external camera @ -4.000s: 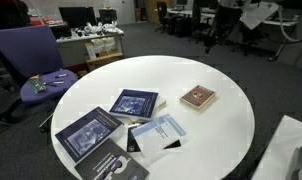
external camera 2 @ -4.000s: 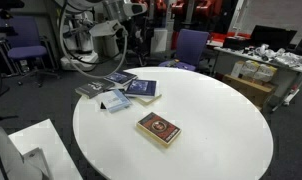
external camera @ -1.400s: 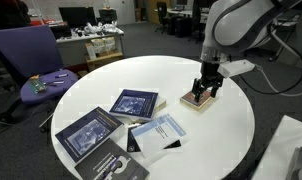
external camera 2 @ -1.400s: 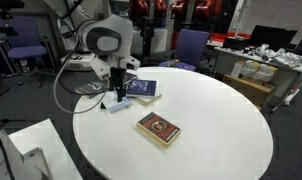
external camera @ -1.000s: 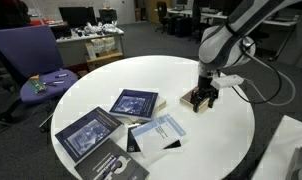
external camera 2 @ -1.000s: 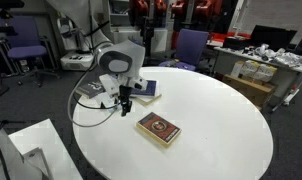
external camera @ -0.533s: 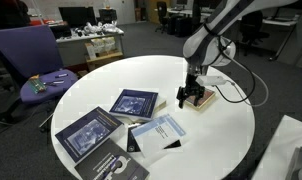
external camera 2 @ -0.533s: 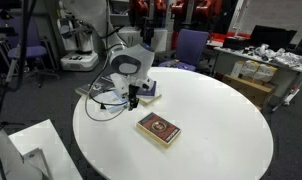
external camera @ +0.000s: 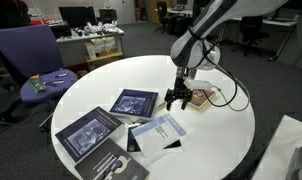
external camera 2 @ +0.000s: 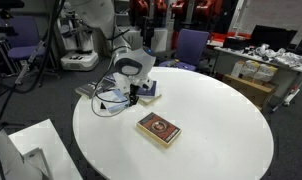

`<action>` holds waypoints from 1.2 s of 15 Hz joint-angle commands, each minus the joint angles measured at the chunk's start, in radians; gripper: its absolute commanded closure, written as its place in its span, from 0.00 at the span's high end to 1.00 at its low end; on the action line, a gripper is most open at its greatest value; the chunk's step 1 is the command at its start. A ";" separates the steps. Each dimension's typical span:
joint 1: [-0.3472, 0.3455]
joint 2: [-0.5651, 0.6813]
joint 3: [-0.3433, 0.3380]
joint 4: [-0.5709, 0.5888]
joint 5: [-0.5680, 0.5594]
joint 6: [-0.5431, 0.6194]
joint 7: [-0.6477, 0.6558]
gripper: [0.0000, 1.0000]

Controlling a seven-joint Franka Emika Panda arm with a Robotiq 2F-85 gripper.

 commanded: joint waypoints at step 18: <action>-0.070 0.121 0.064 0.100 0.138 0.002 -0.103 1.00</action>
